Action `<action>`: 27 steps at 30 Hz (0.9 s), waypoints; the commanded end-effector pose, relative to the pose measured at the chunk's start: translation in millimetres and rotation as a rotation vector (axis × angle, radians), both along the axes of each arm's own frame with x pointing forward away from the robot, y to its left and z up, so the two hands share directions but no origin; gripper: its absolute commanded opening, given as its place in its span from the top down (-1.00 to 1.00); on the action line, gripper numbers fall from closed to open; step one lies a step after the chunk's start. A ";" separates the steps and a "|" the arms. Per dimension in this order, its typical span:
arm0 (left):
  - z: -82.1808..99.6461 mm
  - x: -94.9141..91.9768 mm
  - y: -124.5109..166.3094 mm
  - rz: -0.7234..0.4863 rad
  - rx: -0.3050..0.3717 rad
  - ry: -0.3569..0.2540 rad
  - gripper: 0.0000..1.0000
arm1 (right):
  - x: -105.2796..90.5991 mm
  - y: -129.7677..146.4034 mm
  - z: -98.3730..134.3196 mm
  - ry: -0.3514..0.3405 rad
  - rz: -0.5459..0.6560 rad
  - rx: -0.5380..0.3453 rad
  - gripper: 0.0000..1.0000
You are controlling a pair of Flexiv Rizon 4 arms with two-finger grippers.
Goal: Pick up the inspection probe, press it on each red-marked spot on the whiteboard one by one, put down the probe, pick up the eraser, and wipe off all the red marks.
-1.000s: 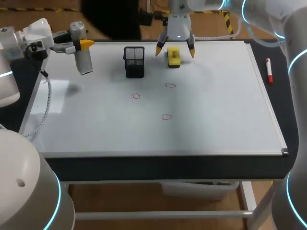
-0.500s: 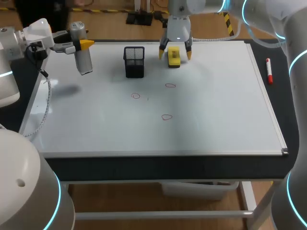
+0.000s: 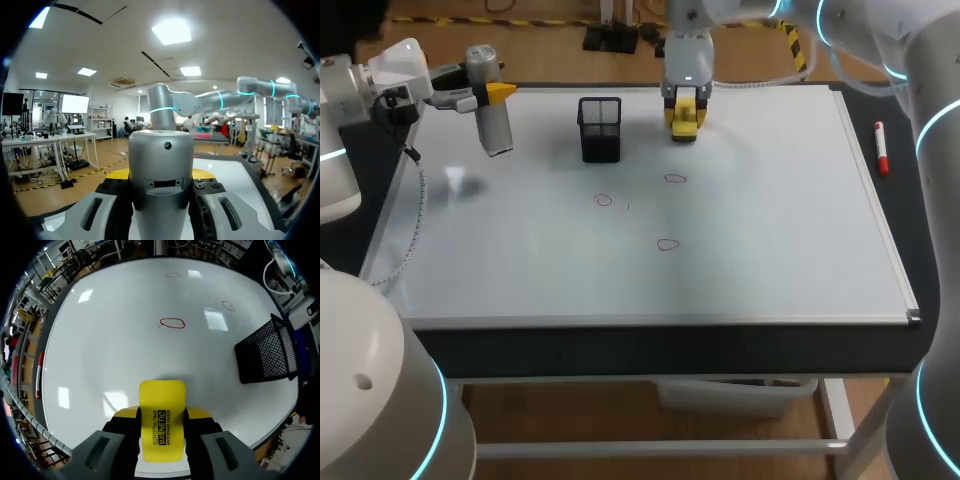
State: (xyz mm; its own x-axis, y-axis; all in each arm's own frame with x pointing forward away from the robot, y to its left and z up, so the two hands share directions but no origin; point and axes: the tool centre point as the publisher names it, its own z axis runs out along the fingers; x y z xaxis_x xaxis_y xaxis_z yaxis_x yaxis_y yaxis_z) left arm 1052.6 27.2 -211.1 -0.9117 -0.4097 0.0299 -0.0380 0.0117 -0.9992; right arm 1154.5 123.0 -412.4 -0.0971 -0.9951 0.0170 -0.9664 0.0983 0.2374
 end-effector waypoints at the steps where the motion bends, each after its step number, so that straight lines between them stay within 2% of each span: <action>1: 0.5 -0.2 0.0 0.000 0.000 -0.002 1.00 | -2.0 -8.7 21.6 0.085 -0.006 -0.009 1.00; 8: 0.5 -0.2 0.0 0.000 0.000 -0.002 1.00 | -17.0 -33.6 33.2 0.038 -0.061 -0.028 1.00; 15: 0.5 -0.2 0.0 0.000 0.000 -0.002 1.00 | -39.9 -67.7 40.5 -0.017 -0.146 -0.053 1.00; 23: 0.5 -0.2 0.0 0.000 0.000 -0.002 1.00 | -71.7 -105.1 47.0 -0.057 -0.232 -0.059 1.00; 27: 0.5 -0.2 0.0 0.000 0.000 -0.002 1.00 | -88.6 -120.2 49.8 -0.080 -0.288 -0.097 1.00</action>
